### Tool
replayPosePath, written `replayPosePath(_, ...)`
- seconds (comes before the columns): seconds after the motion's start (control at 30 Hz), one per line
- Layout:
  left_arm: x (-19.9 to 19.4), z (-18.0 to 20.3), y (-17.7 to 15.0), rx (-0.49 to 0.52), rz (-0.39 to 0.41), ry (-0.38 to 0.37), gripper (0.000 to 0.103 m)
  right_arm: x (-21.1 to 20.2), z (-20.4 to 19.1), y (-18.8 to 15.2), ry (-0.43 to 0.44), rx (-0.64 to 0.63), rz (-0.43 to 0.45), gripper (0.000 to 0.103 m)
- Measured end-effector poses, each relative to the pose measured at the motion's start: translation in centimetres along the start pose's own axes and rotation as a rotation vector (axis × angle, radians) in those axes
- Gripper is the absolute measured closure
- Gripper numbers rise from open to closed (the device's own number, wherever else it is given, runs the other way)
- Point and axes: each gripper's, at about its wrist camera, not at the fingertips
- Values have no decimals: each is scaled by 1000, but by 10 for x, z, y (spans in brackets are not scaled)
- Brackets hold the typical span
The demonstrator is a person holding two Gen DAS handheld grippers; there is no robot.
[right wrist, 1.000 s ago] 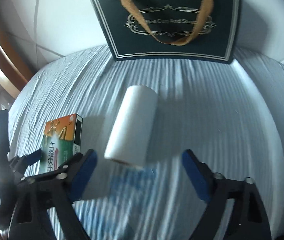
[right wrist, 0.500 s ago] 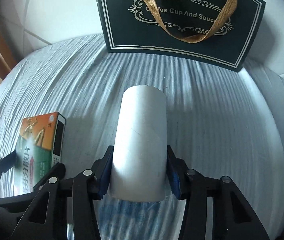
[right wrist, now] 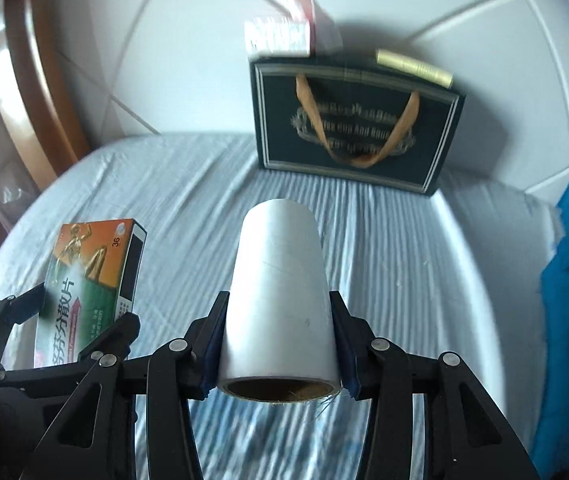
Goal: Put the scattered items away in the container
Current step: 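Carry the ibuprofen box and paper roll over the blue crate with both tools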
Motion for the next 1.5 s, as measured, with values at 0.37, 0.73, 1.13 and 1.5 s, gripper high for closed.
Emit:
replayPosePath(0.37, -167, -1, 14, 46, 222, -110, 13, -196, -17, 6, -99, 23, 276, 57)
replayPosePath(0.73, -290, 94, -3, 188, 372, -359, 13, -363, 51, -47, -331, 165, 435, 57)
replayPosePath(1.13, -372, 311, -50, 315, 413, -522, 12, -468, 246, -140, -479, 278, 419, 57)
replayPosePath(1.5, -334, 424, -86, 394, 104, -446, 12, -463, 337, -182, -366, 307, 368, 57)
Point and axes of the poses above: each gripper's, at about its wrist camera, not at the fingertips, and x roughly the way its jaws point, z to its right, y to its top, and after that the axes turned 2 degrees about z, right-handed
